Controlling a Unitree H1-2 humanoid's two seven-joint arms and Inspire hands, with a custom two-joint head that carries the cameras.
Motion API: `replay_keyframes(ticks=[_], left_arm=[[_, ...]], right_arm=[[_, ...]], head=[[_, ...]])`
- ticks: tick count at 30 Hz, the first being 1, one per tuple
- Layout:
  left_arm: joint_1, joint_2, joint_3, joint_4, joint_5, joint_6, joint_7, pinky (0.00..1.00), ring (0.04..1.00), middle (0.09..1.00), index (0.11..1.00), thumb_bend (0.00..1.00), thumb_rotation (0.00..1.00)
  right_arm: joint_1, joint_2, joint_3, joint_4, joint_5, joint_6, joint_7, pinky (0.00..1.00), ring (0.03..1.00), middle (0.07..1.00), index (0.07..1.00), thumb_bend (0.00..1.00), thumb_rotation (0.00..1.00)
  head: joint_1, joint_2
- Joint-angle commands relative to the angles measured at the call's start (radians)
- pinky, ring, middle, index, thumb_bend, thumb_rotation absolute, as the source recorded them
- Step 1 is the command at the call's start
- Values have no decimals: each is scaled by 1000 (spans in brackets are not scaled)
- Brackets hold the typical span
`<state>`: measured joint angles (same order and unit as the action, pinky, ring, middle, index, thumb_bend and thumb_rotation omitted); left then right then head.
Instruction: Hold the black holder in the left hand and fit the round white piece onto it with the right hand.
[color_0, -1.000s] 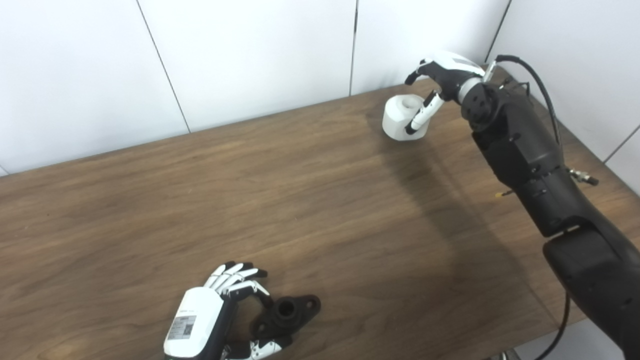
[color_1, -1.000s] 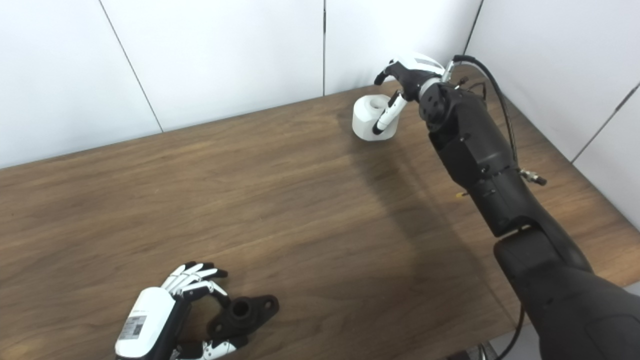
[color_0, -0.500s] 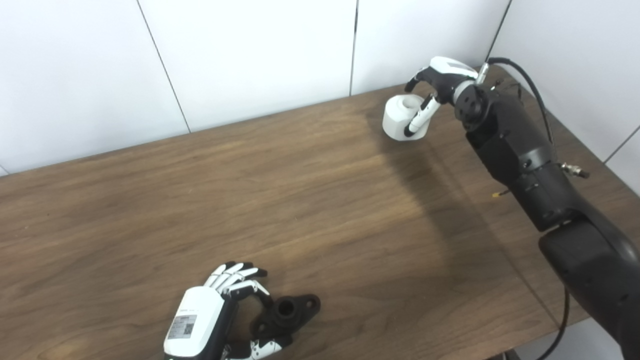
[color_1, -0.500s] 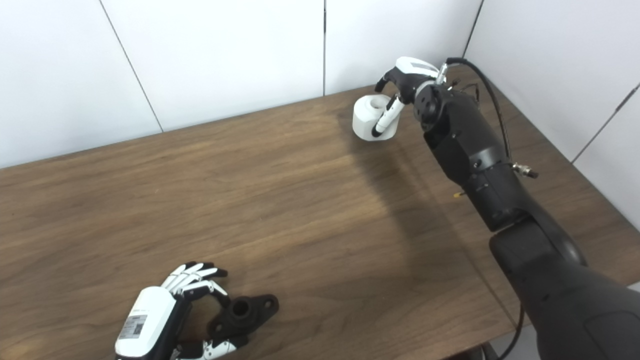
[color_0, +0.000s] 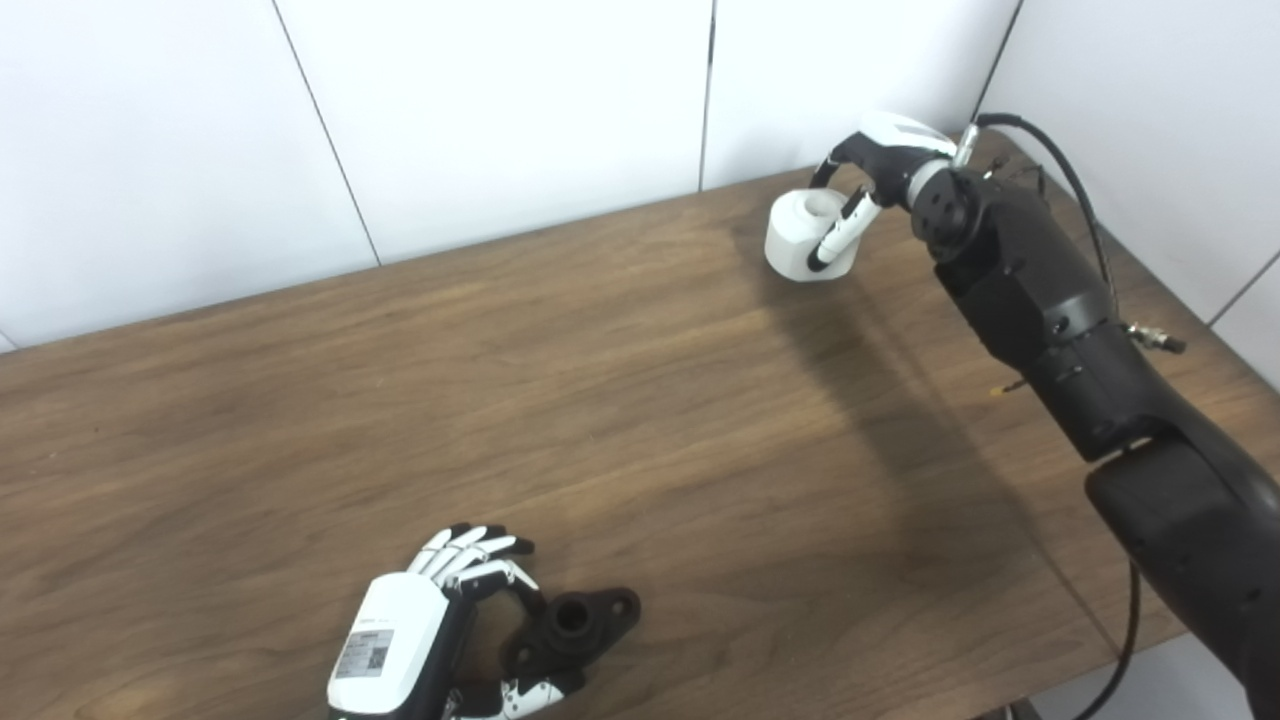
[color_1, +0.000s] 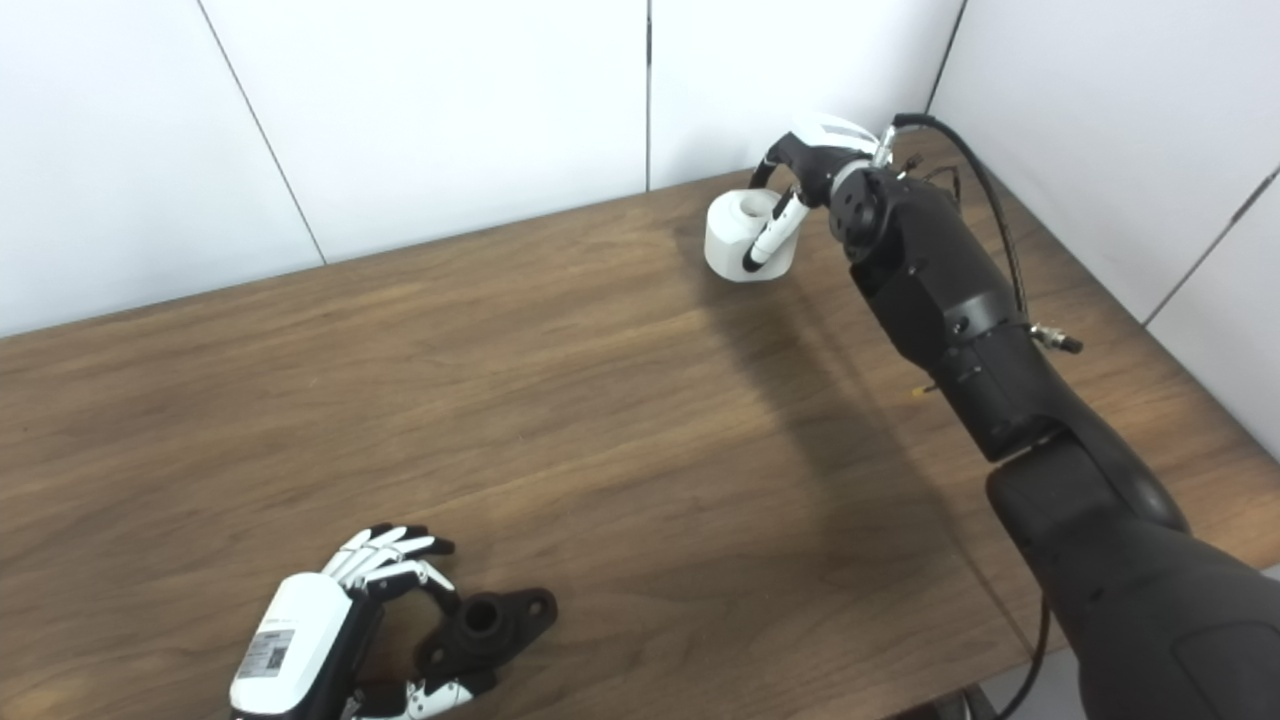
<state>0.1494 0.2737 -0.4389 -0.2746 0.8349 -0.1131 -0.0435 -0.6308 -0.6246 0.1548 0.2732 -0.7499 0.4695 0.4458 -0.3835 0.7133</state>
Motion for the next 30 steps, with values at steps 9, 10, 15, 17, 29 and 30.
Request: replay_keyframes(ticks=[9,10,15,17,29,30], left_arm=[[30,11,-5,41,31,29,-45,884,841,776,486,520,48],[30,11,-5,40,31,30,-46,885,842,776,486,520,48],[30,10,-5,38,38,33,-46,885,845,779,486,520,48],[31,10,-5,36,37,33,-47,886,845,778,486,520,48],[26,11,-4,42,38,27,-42,890,851,781,487,521,48],[26,10,-4,45,37,26,-40,890,852,781,487,520,48]], right_arm=[[-37,-49,-1,-35,11,-13,-45,887,995,909,624,841,190],[-36,-50,0,-34,14,-14,-47,884,993,906,611,837,186],[-27,-47,-7,-36,38,-23,-61,916,998,893,498,558,143],[-22,-50,-10,-41,49,-35,-71,922,1000,888,489,532,137],[-4,-51,-5,-60,70,-10,-75,895,1000,887,486,524,132],[-4,-50,-5,-59,69,-9,-77,894,999,886,486,524,132]], head=[[0,3],[0,3],[0,3],[1,6],[2,7],[2,4]])
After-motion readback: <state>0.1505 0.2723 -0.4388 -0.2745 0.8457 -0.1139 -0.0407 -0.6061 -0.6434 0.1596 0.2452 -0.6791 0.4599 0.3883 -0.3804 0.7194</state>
